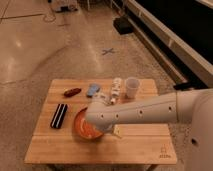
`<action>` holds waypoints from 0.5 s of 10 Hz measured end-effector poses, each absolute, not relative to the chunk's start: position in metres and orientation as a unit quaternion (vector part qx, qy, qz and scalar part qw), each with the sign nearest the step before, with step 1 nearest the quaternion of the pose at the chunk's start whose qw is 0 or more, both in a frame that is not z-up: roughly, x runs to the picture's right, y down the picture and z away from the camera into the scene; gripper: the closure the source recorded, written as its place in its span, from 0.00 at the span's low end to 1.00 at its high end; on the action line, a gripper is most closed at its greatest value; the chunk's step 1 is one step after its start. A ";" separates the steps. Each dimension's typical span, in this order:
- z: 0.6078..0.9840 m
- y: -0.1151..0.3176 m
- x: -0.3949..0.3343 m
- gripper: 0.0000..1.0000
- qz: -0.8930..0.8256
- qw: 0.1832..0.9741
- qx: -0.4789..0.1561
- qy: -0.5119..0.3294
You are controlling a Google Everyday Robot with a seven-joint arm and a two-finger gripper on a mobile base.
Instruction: Drag the ceramic bowl in a circle
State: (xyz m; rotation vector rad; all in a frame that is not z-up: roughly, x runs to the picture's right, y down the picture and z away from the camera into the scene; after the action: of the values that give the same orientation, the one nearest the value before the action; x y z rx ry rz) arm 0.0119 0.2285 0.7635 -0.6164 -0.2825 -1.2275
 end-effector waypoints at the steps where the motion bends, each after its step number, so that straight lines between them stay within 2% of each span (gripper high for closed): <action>1: 0.770 0.232 0.013 0.20 -0.557 0.772 -0.275 -0.135; 4: 0.788 0.239 0.022 0.20 -0.532 0.789 -0.271 -0.148; 5: 0.794 0.243 0.023 0.24 -0.528 0.790 -0.273 -0.152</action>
State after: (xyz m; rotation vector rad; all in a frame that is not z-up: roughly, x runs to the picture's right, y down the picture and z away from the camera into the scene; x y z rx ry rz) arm 0.0235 0.2430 0.7935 -0.5872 -0.3267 -1.1380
